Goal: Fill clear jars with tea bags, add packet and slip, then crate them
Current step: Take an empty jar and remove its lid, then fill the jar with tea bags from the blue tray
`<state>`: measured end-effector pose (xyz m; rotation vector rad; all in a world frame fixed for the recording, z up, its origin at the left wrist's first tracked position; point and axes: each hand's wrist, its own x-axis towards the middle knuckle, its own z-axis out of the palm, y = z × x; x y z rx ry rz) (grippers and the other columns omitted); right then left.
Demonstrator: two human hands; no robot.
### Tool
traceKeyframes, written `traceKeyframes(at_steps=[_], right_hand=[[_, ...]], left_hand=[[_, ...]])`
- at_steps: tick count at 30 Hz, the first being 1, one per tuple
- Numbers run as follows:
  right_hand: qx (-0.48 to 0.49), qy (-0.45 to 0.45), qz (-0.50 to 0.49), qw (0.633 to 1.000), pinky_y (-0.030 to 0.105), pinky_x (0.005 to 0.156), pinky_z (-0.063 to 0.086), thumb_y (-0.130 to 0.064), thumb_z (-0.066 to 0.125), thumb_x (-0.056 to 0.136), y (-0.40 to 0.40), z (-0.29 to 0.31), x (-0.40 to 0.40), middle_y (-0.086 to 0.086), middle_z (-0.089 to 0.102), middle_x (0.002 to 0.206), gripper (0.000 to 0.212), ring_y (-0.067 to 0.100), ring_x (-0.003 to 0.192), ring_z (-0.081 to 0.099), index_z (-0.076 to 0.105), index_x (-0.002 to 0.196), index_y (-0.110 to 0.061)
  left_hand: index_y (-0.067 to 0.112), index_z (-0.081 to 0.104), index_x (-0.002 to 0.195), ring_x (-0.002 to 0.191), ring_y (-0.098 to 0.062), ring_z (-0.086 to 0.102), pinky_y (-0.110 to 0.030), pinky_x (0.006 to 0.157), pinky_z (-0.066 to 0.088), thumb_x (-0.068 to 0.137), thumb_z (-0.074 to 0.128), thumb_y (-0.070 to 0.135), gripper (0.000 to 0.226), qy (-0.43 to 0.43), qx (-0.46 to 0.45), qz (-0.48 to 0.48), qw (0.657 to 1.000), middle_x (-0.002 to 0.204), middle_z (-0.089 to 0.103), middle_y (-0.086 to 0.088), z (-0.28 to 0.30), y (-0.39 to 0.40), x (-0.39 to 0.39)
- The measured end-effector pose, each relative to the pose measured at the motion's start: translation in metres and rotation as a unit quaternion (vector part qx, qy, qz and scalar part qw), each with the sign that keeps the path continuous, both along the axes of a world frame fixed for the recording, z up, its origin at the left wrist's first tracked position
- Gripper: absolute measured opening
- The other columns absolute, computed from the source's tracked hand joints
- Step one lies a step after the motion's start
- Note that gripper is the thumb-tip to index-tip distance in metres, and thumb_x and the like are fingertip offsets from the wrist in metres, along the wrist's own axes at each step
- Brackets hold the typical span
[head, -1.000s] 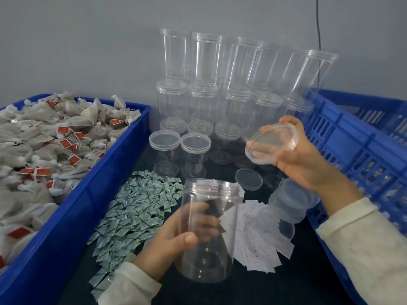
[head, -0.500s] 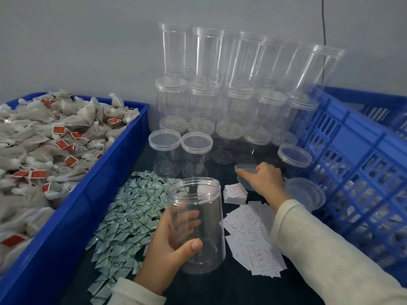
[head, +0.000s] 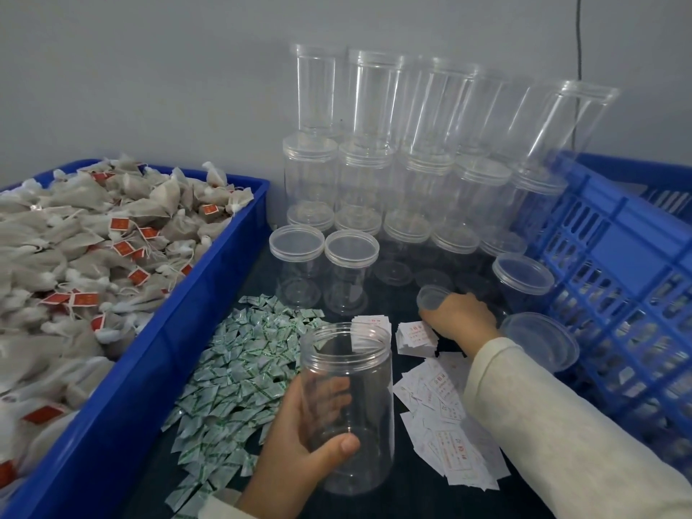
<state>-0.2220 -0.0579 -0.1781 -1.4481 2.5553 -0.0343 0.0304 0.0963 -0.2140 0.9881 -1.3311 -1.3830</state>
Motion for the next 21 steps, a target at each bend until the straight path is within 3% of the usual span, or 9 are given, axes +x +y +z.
traceKeyframes(at_steps=[7, 13, 15, 18, 21], right_hand=[[-0.057, 0.025, 0.094, 0.994, 0.038, 0.086, 0.044, -0.058, 0.051, 0.089, 0.027, 0.033, 0.008, 0.010, 0.043, 0.138, 0.066, 0.030, 0.120, 0.047, 0.044, 0.137, -0.014], [-0.165, -0.119, 0.237, 0.950, 0.032, 0.084, 0.046, -0.060, 0.054, 0.085, 0.070, 0.068, 0.053, -0.008, 0.056, 0.123, 0.046, 0.011, 0.105, 0.056, 0.059, 0.118, -0.028], [-0.164, -0.258, 0.295, 0.905, 0.033, 0.090, 0.050, -0.073, 0.048, 0.077, 0.085, 0.075, 0.078, -0.017, 0.062, 0.113, 0.048, 0.000, 0.099, 0.058, 0.062, 0.106, -0.038], [-0.095, -0.481, 0.390, 0.779, 0.029, 0.096, 0.050, -0.086, 0.056, 0.062, 0.109, 0.075, 0.115, -0.022, 0.061, 0.120, 0.067, -0.003, 0.112, 0.057, 0.055, 0.117, -0.048], [-0.062, -0.513, 0.460, 0.722, 0.016, 0.095, 0.047, -0.074, 0.078, 0.051, 0.123, 0.058, 0.143, -0.031, 0.050, 0.130, 0.089, -0.004, 0.123, 0.050, 0.033, 0.127, -0.066]], left_hand=[[0.023, 0.040, 0.133, 0.117, -0.014, 0.060, -0.022, 0.091, 0.050, 0.041, 0.088, 0.065, 0.112, 0.020, -0.013, 0.014, 1.000, 0.125, 0.063, 0.013, 0.004, 0.001, 0.003], [0.029, 0.042, 0.127, 0.115, 0.000, 0.058, -0.007, 0.085, 0.046, 0.046, 0.091, 0.036, 0.095, 0.023, -0.064, 0.076, 0.995, 0.124, 0.061, 0.022, 0.024, 0.010, 0.017], [0.029, 0.042, 0.126, 0.113, 0.004, 0.057, -0.004, 0.083, 0.044, 0.039, 0.091, 0.037, 0.100, 0.008, -0.076, 0.128, 0.989, 0.122, 0.059, 0.026, 0.032, 0.014, 0.028], [0.029, 0.043, 0.124, 0.110, 0.003, 0.059, -0.007, 0.082, 0.047, 0.038, 0.091, 0.043, 0.100, -0.032, -0.119, 0.185, 0.975, 0.121, 0.057, 0.027, 0.041, 0.021, 0.042], [0.038, 0.042, 0.121, 0.107, 0.002, 0.060, -0.011, 0.080, 0.050, 0.040, 0.091, 0.050, 0.095, -0.068, -0.125, 0.213, 0.967, 0.119, 0.056, 0.028, 0.051, 0.029, 0.052]])
